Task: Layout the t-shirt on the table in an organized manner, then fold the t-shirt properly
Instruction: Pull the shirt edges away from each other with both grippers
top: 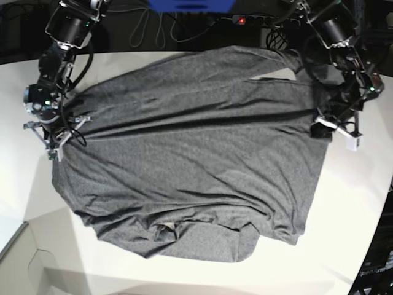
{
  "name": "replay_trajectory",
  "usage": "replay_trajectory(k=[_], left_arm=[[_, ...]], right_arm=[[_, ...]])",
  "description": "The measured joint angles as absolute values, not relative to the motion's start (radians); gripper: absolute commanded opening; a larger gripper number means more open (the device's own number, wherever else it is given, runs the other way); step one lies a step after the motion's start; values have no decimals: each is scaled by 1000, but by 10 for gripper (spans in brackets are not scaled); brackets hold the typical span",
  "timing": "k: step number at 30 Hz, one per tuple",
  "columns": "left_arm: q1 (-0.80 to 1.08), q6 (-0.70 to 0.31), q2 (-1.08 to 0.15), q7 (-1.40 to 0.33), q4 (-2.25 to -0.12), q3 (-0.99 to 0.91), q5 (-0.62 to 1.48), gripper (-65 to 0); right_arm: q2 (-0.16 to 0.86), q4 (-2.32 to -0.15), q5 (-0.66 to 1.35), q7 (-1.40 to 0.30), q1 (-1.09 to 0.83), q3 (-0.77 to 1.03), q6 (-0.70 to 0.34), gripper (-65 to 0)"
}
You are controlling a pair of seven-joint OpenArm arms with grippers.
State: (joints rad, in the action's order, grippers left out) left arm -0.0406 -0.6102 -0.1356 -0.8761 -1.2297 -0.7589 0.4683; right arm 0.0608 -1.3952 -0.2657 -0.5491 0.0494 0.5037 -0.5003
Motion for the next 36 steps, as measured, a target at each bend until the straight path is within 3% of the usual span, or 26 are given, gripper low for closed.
replay_trajectory(k=[8,17,24,31,36], left_arm=[[-54,-609,-138,-863,-1237,-744,467,-649],[-6,-603,-133,-945,-1501,-780,618,-632],[128,-609,-85,-1025,-1764,-775,629,-368],[336,-614,-52,-1026,-1912,-771,620,-351],[460,-613,-62,-1034,-1938,-770,615,-245]], right_arm=[[87,-1351,-266,-550,85,504,-499,-650],[48,-1547,-278,-580,72,506,-499,-650],[46,-1731,-277,-632,-25,498,-508,-650],[14,-1855,-276,-745,-136,505,-687,-650],[-16,-1923,-274,-747,-225,506,-696,-541]])
